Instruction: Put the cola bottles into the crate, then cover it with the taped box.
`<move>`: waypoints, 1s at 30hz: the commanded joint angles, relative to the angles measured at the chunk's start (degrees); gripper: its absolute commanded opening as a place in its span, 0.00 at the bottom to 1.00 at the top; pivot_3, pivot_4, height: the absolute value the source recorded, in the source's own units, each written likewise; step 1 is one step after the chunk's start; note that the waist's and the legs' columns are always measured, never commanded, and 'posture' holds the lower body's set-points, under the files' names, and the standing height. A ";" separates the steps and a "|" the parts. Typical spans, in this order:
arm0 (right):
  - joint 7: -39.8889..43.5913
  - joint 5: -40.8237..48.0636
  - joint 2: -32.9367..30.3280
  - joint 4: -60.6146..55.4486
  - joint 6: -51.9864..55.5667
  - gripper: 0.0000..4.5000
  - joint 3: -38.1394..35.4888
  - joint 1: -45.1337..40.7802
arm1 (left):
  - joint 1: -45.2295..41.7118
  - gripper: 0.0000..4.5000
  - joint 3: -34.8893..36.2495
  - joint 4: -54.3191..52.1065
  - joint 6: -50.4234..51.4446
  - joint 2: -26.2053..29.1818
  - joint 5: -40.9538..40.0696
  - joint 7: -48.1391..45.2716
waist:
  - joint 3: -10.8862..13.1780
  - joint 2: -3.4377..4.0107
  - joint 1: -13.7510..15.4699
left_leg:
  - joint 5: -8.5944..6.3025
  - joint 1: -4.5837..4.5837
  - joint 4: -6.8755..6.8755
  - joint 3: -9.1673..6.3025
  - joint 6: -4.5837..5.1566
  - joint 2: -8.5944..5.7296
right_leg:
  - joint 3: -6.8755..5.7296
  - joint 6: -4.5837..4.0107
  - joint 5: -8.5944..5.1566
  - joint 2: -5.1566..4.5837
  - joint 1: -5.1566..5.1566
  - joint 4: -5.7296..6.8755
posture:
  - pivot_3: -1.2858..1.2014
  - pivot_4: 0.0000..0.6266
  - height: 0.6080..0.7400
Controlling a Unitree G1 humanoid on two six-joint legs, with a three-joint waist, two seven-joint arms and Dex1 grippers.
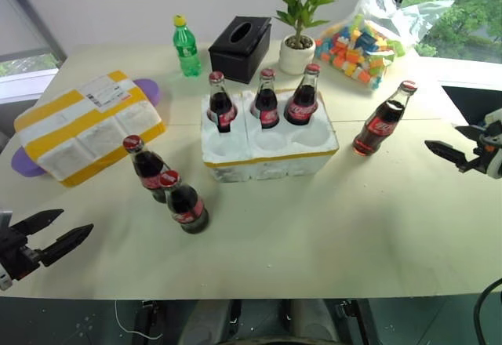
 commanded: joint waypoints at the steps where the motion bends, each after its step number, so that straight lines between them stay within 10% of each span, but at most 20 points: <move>1: -0.12 0.58 -2.00 -0.67 -0.70 1.00 -1.71 -0.80 | -0.03 0.98 0.38 -0.02 -1.36 0.86 1.02 -0.36 | 0.00 0.00 0.01 | 0.00 0.00 0.00 0.00 0.00 0.00 | 0.00 0.00 0.00 0.00 0.01 0.00 | 0.52 0.24 0.94; 21: 5.67 2.85 -3.57 -3.51 4.02 1.00 -2.28 -1.20 | -4.05 0.98 1.88 -1.88 3.31 2.15 -4.74 -1.23 | 0.00 0.01 0.11 | 0.00 0.00 0.01 0.01 0.00 0.00 | 0.01 0.01 0.00 0.00 -0.03 0.01 | 0.52 0.24 0.94; 30: 19.58 15.71 -9.00 -34.75 23.64 1.00 -7.12 12.80 | -10.91 0.98 -5.04 -1.60 5.64 7.90 -6.57 -5.18 | 0.00 0.04 0.23 | 0.00 0.00 -0.02 0.00 0.00 0.01 | 0.02 0.01 0.00 0.01 -0.04 0.12 | 0.52 0.24 0.94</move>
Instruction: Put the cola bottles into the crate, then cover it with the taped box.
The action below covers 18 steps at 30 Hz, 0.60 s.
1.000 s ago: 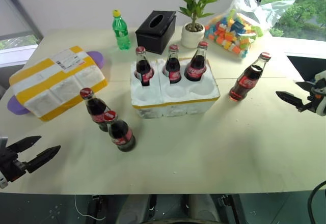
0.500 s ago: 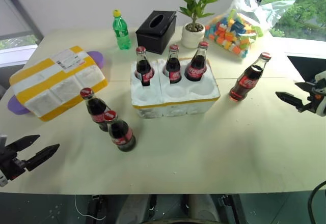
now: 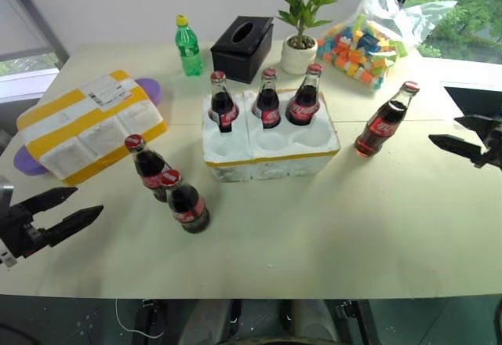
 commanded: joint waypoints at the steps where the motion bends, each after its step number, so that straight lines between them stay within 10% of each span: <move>1: 4.62 7.94 -2.78 -16.56 9.31 1.00 -5.19 6.52 | -2.83 0.98 -3.43 0.25 -0.42 1.93 -0.09 -1.76 | 0.01 0.04 -0.03 | 0.00 0.00 0.00 0.00 0.00 0.01 | 0.01 0.00 0.00 0.00 0.00 0.00 | 0.52 0.24 0.94; 18: -7.04 32.65 1.96 -55.12 31.16 1.00 -12.97 16.00 | -21.84 0.98 -24.04 11.30 -7.01 0.06 8.01 -3.44 | 0.03 -0.04 1.41 | -0.02 -0.08 0.04 0.08 0.02 0.01 | 0.07 0.02 0.03 -0.02 -0.16 -0.20 | 0.52 0.24 0.94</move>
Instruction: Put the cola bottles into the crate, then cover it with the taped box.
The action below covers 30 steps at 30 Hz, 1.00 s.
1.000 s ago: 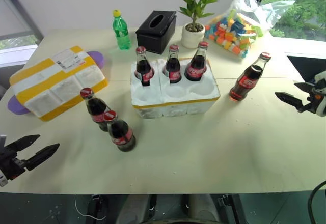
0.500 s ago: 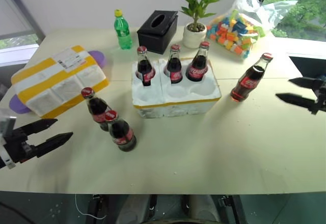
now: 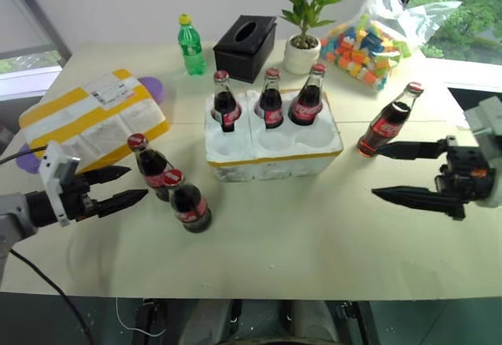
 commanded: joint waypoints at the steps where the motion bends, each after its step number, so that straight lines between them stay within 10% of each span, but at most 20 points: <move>1: -1.63 3.45 -0.28 -2.86 0.78 1.00 -2.13 -0.54 | -1.84 0.98 -2.36 0.96 -2.34 -0.85 1.77 -0.30 | 0.01 -0.01 0.26 | 0.00 0.00 0.00 0.00 0.00 0.00 | 0.00 0.00 0.00 -0.01 0.01 0.00 | 0.52 0.24 0.94; 17: -6.63 7.87 -0.04 -4.78 0.26 1.00 0.65 -2.15 | -7.98 0.98 -8.62 4.07 -4.75 -6.56 5.18 1.94 | 0.00 -0.08 0.01 | 0.05 -0.03 0.01 -0.01 0.10 0.00 | -0.01 0.15 0.08 0.00 0.14 0.02 | 0.52 0.24 0.94; 22: -7.53 8.12 0.18 -4.55 -0.09 1.00 0.91 -2.44 | -8.59 0.62 -8.04 4.81 -4.86 -6.72 5.05 1.73 | 0.00 -0.08 0.02 | 0.05 -0.03 0.04 -0.01 0.08 0.01 | -0.01 0.16 0.09 0.01 0.16 0.04 | 0.52 0.24 0.94; 30: -7.63 7.25 0.50 -4.23 -0.92 1.00 1.42 -1.82 | -12.71 0.61 -8.03 5.51 -1.89 -4.00 3.07 -1.82 | 0.04 -0.16 0.03 | 0.06 -0.06 0.04 -0.01 0.11 0.00 | -0.02 0.16 0.09 0.01 0.12 0.04 | 0.52 0.24 0.94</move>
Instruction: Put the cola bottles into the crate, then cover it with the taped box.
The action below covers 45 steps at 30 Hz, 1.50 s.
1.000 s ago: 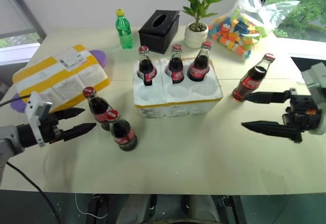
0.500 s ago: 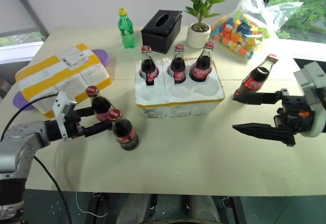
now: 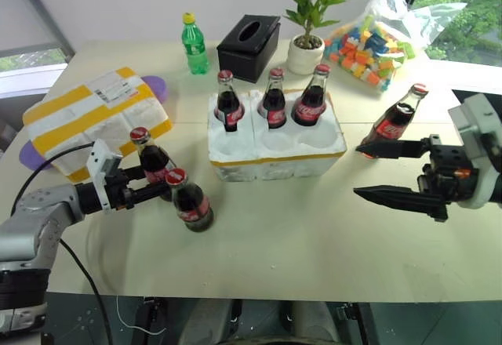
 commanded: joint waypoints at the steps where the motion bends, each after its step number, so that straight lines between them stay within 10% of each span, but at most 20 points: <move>1: 0.02 0.28 -0.05 -0.32 -1.22 1.00 -0.39 -0.20 | -4.56 0.61 0.84 -0.46 1.70 3.11 -2.51 -3.80 | 0.03 -0.06 0.02 | 0.00 -0.01 0.01 0.00 0.00 0.00 | 0.00 0.00 0.00 0.00 -0.01 0.00 | 0.52 0.24 0.94; 12: -0.43 1.36 -0.56 -2.05 -0.91 1.00 -3.38 2.17 | -29.88 0.61 -8.69 10.85 7.44 9.45 -1.44 -21.87 | 0.11 -0.20 0.12 | 0.06 -0.50 0.19 -0.11 0.04 -0.04 | -0.11 0.24 0.16 0.04 -0.37 0.09 | 0.52 0.24 0.94; 24: -5.61 11.02 -1.45 -5.65 1.99 1.00 -8.84 1.34 | -58.24 0.61 -21.96 34.56 0.98 0.90 2.62 -30.16 | 0.31 -0.52 -0.09 | 0.08 -0.59 0.39 -0.16 0.08 -0.07 | -0.13 0.35 0.23 0.03 -0.34 0.15 | 0.52 0.24 0.94; 34: -11.24 14.40 -1.22 -8.95 2.27 1.00 -10.88 4.36 | -65.21 0.61 -19.44 50.21 -10.58 -14.10 8.12 -29.47 | 0.46 -0.76 -0.03 | -0.02 -0.88 0.92 -0.18 0.26 -0.13 | -0.17 0.55 0.34 0.00 -0.33 0.15 | 0.52 0.24 0.94; 45: -13.42 15.39 -1.11 -9.18 1.36 1.00 -12.36 6.48 | -65.34 0.61 -21.65 50.35 -12.03 -13.27 9.20 -30.16 | 0.49 -0.78 -0.17 | -0.02 -0.85 0.97 -0.16 0.25 -0.13 | -0.16 0.56 0.35 -0.01 -0.37 0.34 | 0.52 0.24 0.94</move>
